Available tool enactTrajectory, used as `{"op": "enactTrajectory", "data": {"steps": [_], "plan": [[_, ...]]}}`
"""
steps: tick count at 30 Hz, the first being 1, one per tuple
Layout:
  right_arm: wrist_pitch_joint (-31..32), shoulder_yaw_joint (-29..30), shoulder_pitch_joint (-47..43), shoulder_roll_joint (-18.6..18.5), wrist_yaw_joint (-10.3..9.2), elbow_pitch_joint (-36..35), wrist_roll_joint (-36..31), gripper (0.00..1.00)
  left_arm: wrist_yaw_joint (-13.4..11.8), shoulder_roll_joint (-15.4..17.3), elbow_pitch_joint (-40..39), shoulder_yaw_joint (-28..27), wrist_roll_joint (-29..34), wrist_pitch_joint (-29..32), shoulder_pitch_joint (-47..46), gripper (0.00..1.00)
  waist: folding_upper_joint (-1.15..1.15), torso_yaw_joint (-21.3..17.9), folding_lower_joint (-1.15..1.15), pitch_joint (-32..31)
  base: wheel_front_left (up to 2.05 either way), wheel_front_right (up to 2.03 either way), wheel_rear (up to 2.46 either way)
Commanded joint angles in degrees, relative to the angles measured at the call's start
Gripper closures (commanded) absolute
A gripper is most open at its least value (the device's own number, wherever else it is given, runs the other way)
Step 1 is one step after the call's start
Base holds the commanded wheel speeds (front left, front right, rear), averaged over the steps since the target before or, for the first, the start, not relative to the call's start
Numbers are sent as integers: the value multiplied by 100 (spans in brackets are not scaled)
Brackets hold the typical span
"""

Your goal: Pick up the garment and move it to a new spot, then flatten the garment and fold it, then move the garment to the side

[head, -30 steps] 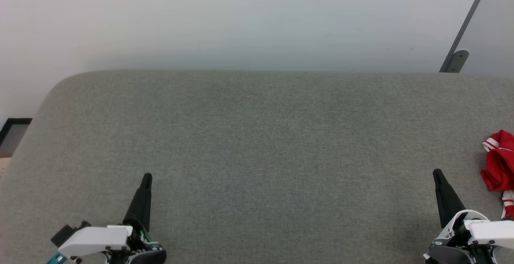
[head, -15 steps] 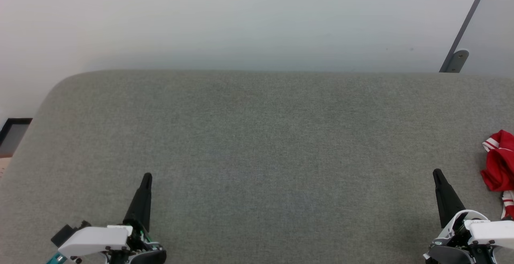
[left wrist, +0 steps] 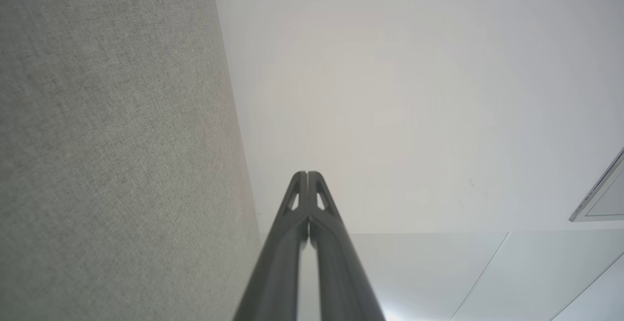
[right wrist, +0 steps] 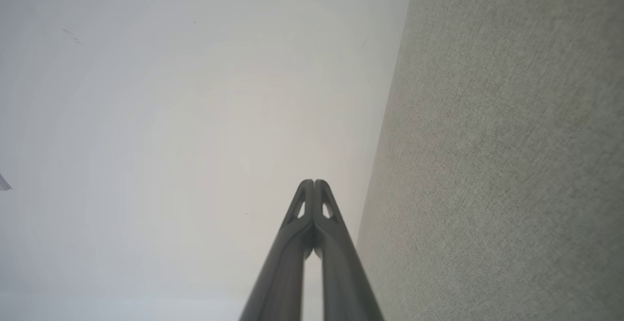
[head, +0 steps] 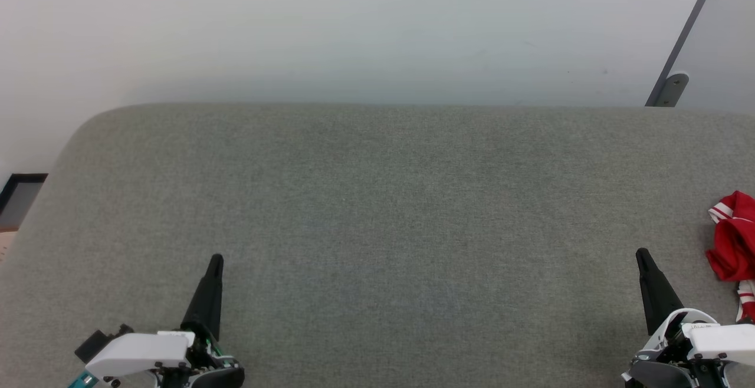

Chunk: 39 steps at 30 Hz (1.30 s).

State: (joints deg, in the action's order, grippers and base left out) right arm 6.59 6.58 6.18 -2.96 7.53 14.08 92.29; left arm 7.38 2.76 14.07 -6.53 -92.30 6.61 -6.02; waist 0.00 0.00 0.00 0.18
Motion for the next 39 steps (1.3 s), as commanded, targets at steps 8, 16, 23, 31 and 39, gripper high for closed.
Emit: {"op": "enactTrajectory", "data": {"steps": [8,16,23,31,39], "plan": [[12,-1,18,18,-8,-12,23,100,20,2,4,-14,-11,15,-56,100,0,0,0,0,0,0,0],[12,-2,18,18,-8,-12,23,100,20,2,4,-14,-11,15,-56,100,0,0,0,0,0,0,0],[12,-1,18,18,-8,-12,23,100,20,2,4,-14,-11,15,-56,100,0,0,0,0,0,0,0],[12,-2,18,18,-8,-12,22,100,20,3,4,-14,-11,15,-56,100,0,0,0,0,0,0,0],[12,-2,18,18,-8,-12,23,100,20,3,4,-13,-11,15,-56,100,0,0,0,0,0,0,0]]}}
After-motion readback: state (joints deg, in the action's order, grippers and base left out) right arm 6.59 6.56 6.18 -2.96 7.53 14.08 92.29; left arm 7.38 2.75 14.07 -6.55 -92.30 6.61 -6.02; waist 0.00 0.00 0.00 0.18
